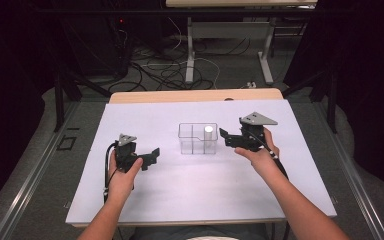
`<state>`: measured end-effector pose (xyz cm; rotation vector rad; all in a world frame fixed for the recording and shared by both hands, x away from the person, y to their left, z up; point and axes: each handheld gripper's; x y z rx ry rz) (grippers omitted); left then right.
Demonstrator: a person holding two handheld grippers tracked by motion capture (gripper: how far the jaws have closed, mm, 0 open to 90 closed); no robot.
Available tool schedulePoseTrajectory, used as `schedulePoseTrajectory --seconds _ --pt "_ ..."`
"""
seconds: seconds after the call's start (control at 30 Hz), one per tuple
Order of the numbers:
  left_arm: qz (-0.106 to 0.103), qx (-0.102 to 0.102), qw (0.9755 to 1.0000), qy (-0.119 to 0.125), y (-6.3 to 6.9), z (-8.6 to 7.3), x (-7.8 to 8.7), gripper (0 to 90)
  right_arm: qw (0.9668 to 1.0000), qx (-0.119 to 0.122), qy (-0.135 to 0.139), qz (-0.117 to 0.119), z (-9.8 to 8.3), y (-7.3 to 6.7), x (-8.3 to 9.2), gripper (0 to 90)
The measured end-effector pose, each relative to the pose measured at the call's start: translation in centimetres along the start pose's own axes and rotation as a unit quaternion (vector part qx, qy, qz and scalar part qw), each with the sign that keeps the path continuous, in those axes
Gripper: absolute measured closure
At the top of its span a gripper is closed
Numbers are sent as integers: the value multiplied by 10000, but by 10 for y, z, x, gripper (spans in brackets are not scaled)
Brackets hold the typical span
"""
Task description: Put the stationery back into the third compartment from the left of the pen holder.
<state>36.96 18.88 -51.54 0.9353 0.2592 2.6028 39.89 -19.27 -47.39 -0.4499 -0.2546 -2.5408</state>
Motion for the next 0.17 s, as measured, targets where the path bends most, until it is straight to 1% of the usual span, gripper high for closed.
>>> schedulePoseTrajectory --seconds 0.03,0.1,0.17 --pt "4 21 10000 34 -1 0 0 4 10000 -41 -3 -3 -3 2 3 151" --pt "30 35 10000 13 -3 1 1 4 10000 -75 -31 -52 -8 7 8 152" --pt "61 52 10000 53 -6 2 2 4 9997 -144 -102 -151 -14 11 14 152"
Point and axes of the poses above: each handheld gripper's, and its own axes: x roughly backward along the jaws, z roughly out of its top, y roughly to its right, and after that the axes turned 7 degrees about x, right-handed
